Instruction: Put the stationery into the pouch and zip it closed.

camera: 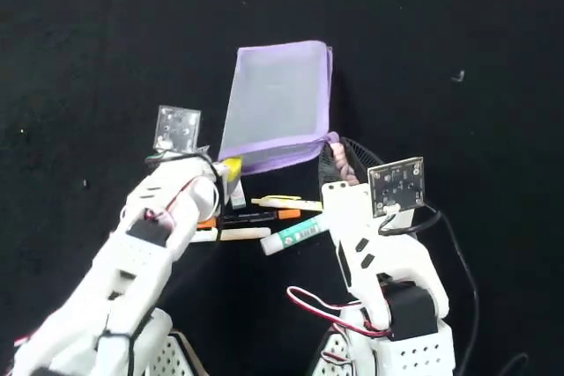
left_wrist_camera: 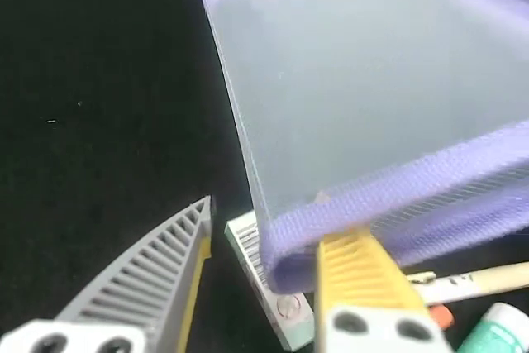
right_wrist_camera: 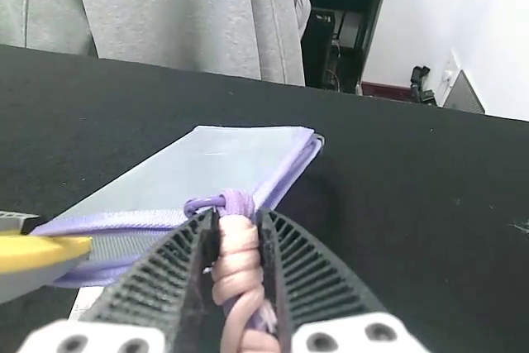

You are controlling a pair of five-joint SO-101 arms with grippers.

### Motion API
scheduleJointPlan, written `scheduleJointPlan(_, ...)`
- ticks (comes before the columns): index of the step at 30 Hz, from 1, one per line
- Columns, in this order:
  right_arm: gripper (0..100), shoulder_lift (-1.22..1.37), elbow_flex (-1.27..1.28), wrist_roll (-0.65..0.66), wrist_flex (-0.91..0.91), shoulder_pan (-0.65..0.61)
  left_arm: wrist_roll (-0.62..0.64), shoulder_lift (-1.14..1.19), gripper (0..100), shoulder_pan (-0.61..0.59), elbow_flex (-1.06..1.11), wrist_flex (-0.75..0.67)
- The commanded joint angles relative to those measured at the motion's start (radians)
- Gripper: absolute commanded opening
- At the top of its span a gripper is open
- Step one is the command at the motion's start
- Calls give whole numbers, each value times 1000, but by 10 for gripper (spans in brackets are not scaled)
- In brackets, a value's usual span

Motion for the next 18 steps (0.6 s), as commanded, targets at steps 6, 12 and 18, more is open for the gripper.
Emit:
scheduleJointPlan(6,11,-13,-84,-11,2,15,-9,161,194,-19,-134,-164)
scheduleJointPlan(12,11,-13,-84,-11,0,15,-11,163,197,-22,-142,-173)
scheduleJointPlan(18,11,-13,-84,-11,-2,15,-15,164,246,-30,-143,-176)
